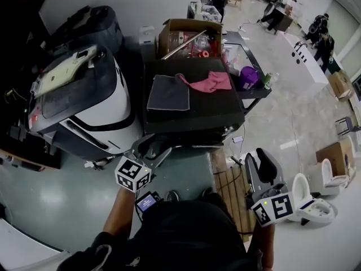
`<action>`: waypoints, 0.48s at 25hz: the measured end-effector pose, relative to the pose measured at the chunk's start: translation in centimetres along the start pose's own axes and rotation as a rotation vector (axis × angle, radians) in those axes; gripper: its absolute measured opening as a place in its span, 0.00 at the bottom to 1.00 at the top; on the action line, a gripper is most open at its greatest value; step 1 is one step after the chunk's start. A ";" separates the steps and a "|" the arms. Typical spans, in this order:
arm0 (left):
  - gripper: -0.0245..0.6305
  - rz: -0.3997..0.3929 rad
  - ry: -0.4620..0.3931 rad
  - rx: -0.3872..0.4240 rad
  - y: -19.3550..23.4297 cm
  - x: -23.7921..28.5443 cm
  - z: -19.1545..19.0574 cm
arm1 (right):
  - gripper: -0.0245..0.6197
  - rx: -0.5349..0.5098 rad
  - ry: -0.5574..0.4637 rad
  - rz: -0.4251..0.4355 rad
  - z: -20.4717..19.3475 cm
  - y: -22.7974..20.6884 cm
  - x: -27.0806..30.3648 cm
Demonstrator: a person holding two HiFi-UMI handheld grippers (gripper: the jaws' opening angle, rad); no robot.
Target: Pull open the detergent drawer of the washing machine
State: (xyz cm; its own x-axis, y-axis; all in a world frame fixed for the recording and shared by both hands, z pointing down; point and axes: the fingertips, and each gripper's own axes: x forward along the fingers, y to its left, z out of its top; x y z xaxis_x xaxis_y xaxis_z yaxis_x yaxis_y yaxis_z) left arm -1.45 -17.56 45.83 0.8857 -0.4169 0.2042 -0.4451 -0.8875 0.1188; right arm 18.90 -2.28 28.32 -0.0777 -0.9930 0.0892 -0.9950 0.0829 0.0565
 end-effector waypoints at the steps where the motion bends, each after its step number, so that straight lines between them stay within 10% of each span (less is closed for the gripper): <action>1: 0.53 0.005 0.008 -0.015 0.4 0.1 -0.7 | 0.20 -0.004 0.004 0.009 0.0 0.2 0.5; 12: 0.53 0.057 0.147 -0.281 4.2 3.5 -12.1 | 0.20 -0.033 0.023 0.179 0.1 0.7 7.5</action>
State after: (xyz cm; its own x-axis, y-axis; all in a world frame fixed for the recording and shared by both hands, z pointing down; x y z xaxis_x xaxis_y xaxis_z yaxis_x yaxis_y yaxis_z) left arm -1.82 -20.33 58.84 0.8388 -0.4136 0.3540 -0.5307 -0.7662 0.3624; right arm 17.65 -9.66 28.93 -0.2515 -0.9600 0.1234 -0.9627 0.2613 0.0704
